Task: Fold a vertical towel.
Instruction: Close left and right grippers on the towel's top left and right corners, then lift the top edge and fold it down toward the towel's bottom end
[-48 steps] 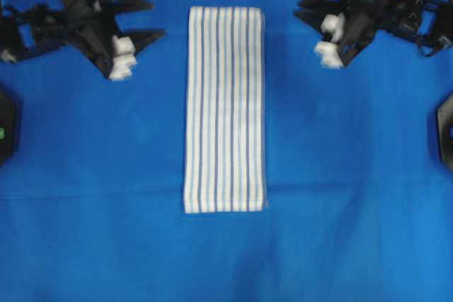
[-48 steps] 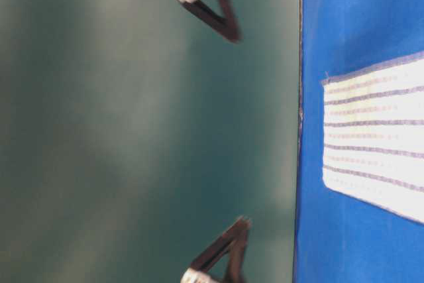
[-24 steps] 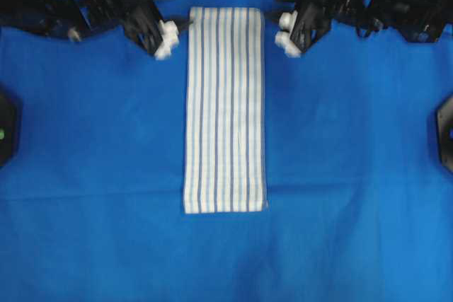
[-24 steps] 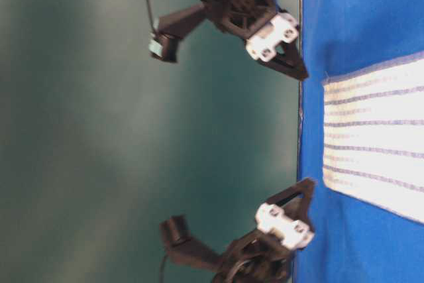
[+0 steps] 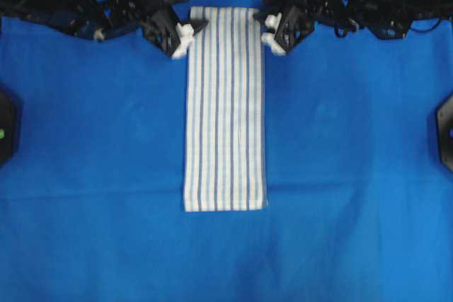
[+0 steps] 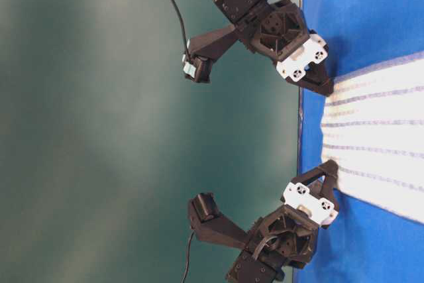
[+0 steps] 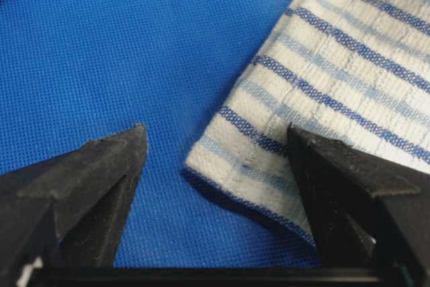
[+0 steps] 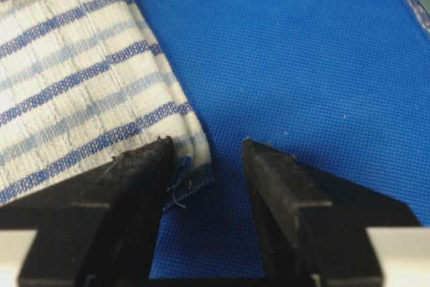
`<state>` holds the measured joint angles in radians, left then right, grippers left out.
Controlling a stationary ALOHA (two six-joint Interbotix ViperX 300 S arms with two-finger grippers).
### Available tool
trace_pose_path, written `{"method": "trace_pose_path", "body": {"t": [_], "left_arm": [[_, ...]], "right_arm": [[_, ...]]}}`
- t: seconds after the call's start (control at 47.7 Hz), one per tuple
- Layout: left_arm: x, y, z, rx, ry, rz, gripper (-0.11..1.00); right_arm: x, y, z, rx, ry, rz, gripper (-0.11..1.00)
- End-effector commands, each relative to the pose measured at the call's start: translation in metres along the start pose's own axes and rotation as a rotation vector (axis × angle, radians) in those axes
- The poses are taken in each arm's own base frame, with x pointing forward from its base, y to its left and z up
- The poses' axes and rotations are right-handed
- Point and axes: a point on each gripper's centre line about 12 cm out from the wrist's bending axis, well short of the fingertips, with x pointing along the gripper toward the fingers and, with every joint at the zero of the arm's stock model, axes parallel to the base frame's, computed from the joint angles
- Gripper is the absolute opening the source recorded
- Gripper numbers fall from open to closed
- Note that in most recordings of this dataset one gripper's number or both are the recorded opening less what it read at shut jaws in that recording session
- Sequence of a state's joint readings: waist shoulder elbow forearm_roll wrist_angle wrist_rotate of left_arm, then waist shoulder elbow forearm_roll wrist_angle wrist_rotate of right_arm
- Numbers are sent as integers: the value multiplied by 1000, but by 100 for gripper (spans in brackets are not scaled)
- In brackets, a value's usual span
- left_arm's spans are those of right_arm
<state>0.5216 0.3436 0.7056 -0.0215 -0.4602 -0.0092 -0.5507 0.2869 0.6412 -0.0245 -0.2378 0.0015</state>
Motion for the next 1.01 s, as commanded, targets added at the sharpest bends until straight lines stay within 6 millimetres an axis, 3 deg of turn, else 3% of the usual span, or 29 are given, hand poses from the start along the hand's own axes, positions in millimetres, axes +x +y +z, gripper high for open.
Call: {"method": "trace_pose_path", "body": {"t": [0.0,0.084,0.189,0.336,0.546,0.734,0.986], "left_arm": [[-2,1,6,-5,-14,3,78],[-2,1,5,-4,-11,2,69],[-2,0,5,-3,-11,0,39],[-2,-3,6,3,-12,-6,4],[-5,-7,15,7,-37,-13,4],[-21,-6,49,23,-132,-11,4],[-23,16,66,0,-174,34,4]], "right_arm": [[-2,-1,11,-1,-32,-3,51],[-2,1,7,-4,-20,1,38],[-3,2,5,-9,-5,5,8],[-4,3,5,-10,-9,6,6],[-6,1,14,-2,-45,2,6],[-24,-6,36,5,-110,-13,6],[-40,-18,55,-11,-166,-40,6]]}}
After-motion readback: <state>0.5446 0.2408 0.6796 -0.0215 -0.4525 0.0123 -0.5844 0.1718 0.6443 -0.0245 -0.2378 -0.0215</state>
